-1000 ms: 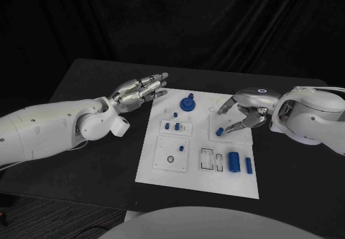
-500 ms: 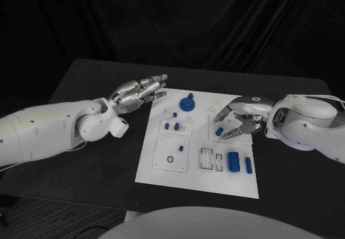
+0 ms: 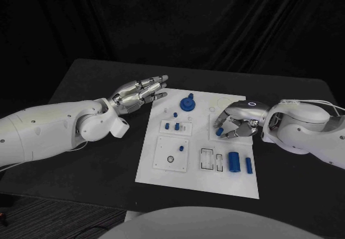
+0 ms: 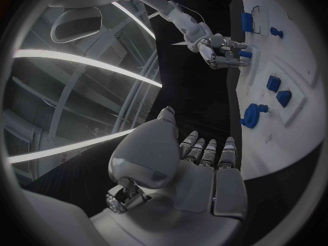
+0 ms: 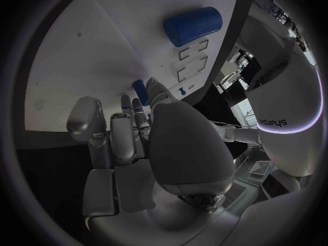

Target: Assemble the parts on the task board

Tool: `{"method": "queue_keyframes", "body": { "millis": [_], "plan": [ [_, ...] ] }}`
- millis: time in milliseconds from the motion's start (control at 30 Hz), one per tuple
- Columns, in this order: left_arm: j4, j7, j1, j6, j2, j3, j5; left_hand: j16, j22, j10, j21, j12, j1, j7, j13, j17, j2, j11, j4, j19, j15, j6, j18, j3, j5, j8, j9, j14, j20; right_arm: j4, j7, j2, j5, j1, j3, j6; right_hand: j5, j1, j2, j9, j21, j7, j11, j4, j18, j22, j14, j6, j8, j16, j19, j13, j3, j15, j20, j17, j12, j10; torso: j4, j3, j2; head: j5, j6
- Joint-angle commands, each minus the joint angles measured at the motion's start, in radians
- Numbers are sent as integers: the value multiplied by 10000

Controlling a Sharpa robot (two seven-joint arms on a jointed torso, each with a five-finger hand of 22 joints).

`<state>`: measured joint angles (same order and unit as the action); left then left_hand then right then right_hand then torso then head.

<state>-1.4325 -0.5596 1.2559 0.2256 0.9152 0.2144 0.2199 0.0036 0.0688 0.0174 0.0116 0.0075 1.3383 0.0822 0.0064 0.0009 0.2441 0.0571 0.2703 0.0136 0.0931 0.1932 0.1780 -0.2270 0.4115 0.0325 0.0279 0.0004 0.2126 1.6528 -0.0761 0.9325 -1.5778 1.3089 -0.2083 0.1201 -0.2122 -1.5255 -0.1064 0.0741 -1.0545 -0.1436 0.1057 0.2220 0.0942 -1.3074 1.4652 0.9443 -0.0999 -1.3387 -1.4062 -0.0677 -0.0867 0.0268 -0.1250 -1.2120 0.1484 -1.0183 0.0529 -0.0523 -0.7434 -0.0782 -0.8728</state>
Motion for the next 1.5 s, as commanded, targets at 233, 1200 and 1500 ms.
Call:
{"method": "queue_keyframes", "body": {
  "millis": [233, 1200, 1500],
  "plan": [
    [38, -89, -37, 235, -65, -7, -3, -36, -13, -6, 37, 36, 116, 33, 9, -9, 17, 57, -26, 50, 61, 28, 24, 21, 62, 38, 16, -4, -15, -56, -135, -87, -195, -117, 5, 341, -71, -180, 92, 34, -230, -1, -131, -81, -30, -1436, 138, 673, -172, -49, -94, 33, -196, -161, 101, -93, 53, -794, 20, -1, 10, 10, 2],
    [82, 36, -143, 370, -91, -7, -3, -36, -30, 5, 34, 44, 132, 83, 12, -9, 51, 108, -33, 49, 58, 90, 21, 37, 84, 56, 25, -4, -14, 510, -12, 216, -232, -42, 9, 1488, 325, -1112, 190, 178, -543, 166, -387, -458, -86, -1511, 243, 1655, -313, -106, -199, 47, -1450, -392, 338, -216, -374, -1942, 13, -14, 6, -186, 2],
    [105, 54, -153, 376, -91, -7, -3, -36, -23, 15, 35, 51, 140, 106, 17, -9, 56, 135, -41, 52, 59, 110, 21, 40, 90, 62, 28, -4, -12, 1480, 594, 429, -232, 746, 11, 987, 469, -1119, 149, 133, -509, 122, -353, -490, -82, -1501, 240, 1548, -184, -87, -174, 54, -1692, -369, 330, -202, -526, -1945, 1, -8, 7, -260, 2]
  ]
}}
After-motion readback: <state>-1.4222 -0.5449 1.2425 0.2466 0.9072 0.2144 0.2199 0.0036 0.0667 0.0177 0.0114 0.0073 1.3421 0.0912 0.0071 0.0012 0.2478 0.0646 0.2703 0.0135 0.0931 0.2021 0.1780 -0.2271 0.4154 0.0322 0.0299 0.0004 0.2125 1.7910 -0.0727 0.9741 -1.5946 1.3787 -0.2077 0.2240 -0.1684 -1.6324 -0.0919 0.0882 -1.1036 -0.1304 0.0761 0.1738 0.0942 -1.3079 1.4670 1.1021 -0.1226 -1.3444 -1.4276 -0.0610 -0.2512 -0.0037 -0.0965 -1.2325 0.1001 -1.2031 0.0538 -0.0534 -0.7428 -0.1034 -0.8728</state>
